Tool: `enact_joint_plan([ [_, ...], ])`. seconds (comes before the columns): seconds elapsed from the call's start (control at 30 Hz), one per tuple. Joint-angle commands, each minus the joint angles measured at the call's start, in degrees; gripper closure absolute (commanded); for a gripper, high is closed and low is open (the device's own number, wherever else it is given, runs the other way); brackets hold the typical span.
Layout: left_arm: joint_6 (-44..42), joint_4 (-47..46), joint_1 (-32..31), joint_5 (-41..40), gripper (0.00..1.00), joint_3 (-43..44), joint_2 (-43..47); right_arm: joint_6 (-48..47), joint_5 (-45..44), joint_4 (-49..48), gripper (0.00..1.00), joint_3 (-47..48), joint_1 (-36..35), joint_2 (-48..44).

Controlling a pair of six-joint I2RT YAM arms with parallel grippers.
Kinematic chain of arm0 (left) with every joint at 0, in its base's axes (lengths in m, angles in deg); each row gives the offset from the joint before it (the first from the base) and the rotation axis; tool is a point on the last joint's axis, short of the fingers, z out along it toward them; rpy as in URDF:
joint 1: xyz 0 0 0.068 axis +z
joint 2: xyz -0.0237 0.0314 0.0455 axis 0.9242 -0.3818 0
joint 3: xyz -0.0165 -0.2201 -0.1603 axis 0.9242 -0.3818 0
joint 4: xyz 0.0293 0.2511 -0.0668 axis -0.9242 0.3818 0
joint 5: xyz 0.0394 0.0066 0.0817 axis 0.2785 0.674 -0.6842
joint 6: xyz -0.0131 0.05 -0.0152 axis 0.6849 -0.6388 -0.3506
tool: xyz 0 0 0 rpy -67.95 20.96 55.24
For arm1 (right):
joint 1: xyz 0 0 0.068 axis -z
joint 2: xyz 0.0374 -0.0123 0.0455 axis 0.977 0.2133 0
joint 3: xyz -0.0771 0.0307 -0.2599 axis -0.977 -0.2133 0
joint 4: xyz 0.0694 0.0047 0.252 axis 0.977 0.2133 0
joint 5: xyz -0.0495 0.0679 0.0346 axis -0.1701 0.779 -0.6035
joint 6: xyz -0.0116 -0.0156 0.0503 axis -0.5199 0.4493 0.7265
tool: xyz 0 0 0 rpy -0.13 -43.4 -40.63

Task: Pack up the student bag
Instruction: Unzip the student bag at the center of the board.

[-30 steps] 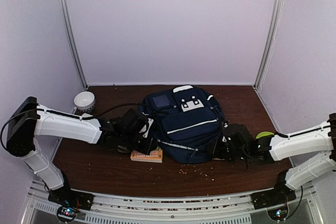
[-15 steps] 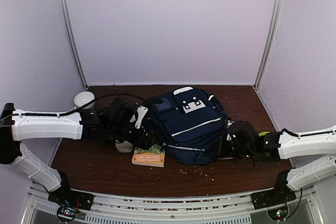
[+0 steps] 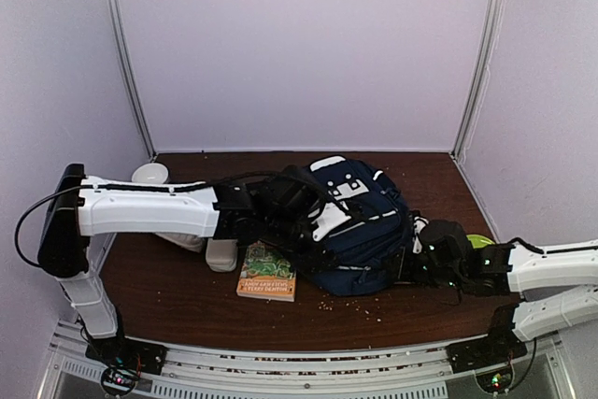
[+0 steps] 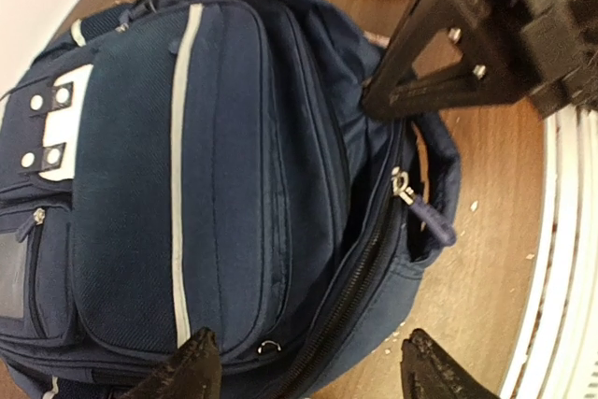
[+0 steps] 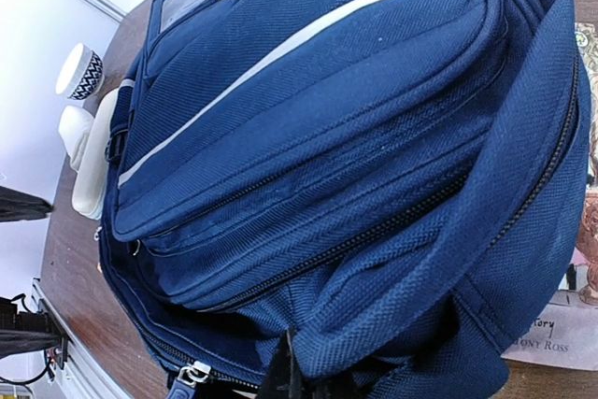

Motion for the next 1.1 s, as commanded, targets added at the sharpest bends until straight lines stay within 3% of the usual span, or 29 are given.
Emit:
enact_joint_plan([
  [0.0,-6.6,2.6,0.8,4.1,0.34,4.8,-3.0,-1.8,-0.2,-4.8,1.0,-1.2,0.2,-2.5],
  [0.13,-8.9,3.7,0.9,6.7,0.38,7.9,-6.7,-2.3,0.9,-8.9,1.0,-3.1,0.2,-3.9],
  [0.33,-11.1,7.6,1.3,8.6,0.59,14.3,-11.9,-2.2,1.6,-11.4,1.0,-4.8,0.1,-5.4],
  [0.4,-11.4,8.1,1.3,9.7,0.61,15.3,-12.5,-2.3,1.6,-11.5,1.0,-4.8,0.1,-5.6],
  [0.7,-11.9,8.9,1.4,12.0,0.63,14.7,-14.2,-2.6,1.8,-11.8,1.0,-4.6,0.2,-5.5],
  [1.07,-10.6,5.2,3.2,8.7,0.9,13.1,-14.1,-3.0,3.0,-12.8,1.0,-5.3,0.2,-6.4],
])
